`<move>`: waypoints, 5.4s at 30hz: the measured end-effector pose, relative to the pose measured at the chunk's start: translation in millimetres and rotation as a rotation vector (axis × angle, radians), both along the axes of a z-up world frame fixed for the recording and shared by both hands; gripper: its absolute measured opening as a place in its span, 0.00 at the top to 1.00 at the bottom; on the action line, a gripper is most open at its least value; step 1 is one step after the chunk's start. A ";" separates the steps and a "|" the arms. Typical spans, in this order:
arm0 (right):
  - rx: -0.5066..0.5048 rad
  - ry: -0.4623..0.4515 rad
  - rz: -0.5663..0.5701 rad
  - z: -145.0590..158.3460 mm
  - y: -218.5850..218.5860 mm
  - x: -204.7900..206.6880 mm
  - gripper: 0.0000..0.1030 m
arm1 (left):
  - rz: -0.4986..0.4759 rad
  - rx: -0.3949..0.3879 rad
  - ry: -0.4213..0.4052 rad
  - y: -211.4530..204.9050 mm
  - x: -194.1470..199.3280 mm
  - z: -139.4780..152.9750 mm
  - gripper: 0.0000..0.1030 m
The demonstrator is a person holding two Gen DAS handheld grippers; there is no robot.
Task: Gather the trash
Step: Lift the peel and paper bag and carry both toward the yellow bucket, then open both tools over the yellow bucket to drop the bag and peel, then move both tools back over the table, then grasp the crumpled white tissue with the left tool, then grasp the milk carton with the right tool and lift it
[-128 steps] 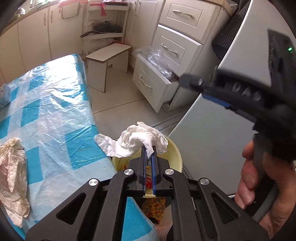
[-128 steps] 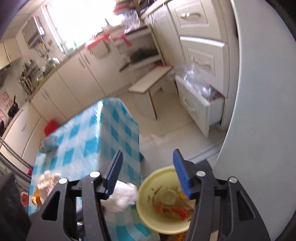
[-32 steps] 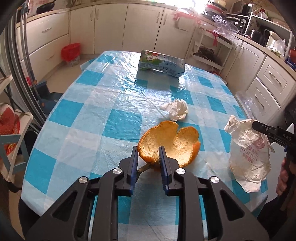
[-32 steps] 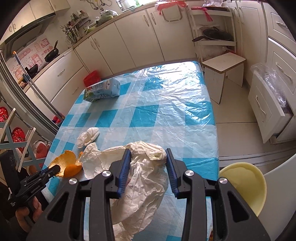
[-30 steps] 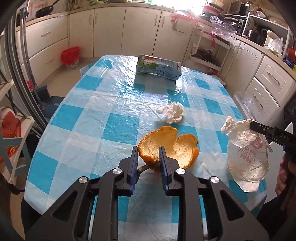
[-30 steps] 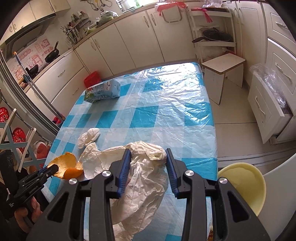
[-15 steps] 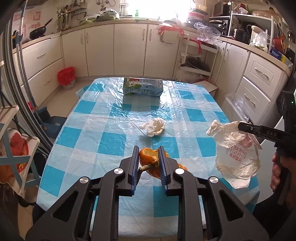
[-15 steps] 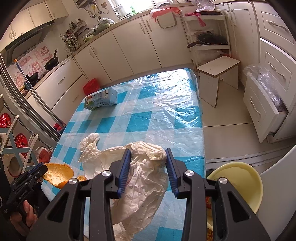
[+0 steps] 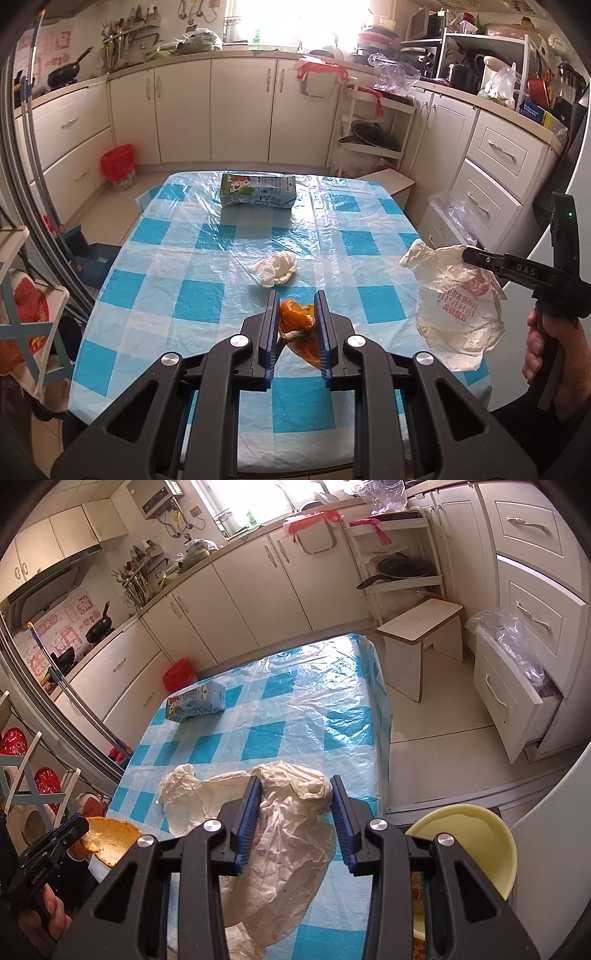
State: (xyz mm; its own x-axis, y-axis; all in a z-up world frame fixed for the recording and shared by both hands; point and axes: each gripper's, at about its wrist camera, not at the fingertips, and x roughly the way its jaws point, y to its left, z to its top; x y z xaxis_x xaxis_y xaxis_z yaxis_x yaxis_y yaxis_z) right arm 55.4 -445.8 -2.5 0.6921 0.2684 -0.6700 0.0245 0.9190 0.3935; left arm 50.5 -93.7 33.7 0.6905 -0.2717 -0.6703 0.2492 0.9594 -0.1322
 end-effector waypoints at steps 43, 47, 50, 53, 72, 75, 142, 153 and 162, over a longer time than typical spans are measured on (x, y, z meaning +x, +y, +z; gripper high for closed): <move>-0.263 0.228 -0.407 -51.2 -120.2 -44.7 0.52 | -0.309 -0.103 -0.030 -160.1 -8.9 30.3 0.83; -0.204 0.154 -0.451 -37.5 -126.1 -55.1 0.45 | -0.342 -0.093 -0.015 -179.2 -10.8 21.6 0.83; -0.172 0.054 -0.479 -19.8 -127.4 -62.5 0.38 | -0.368 -0.083 0.001 -194.8 -11.8 13.5 0.83; -0.141 -0.043 -0.509 -2.0 -129.2 -70.3 0.31 | -0.391 -0.068 0.024 -211.7 -10.4 2.1 0.83; 0.005 -0.187 -0.595 18.7 -152.3 -87.6 0.29 | -0.482 0.056 0.220 -328.0 2.9 -80.3 0.81; 0.021 -0.189 -0.602 17.8 -154.2 -87.8 0.29 | -0.477 0.050 0.225 -328.3 4.3 -78.6 0.80; -0.267 -0.087 0.017 8.1 41.1 57.0 0.22 | -0.037 -0.029 0.188 -1.8 148.7 -105.9 0.88; -0.821 -0.181 0.635 3.3 228.3 172.7 0.21 | -0.061 -0.088 0.194 0.9 150.7 -106.8 0.88; -0.894 -0.024 0.830 -34.5 283.6 249.2 0.42 | -0.067 -0.125 0.192 6.1 150.6 -106.6 0.88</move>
State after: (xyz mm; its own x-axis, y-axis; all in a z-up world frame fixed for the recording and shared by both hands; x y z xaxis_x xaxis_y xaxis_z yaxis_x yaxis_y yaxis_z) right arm 304.6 -162.1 -37.1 0.5440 0.0863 -0.8346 -0.6977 0.5991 -0.3928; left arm 201.1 -87.6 -72.9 0.5314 -0.4018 -0.7458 0.2709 0.9147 -0.2998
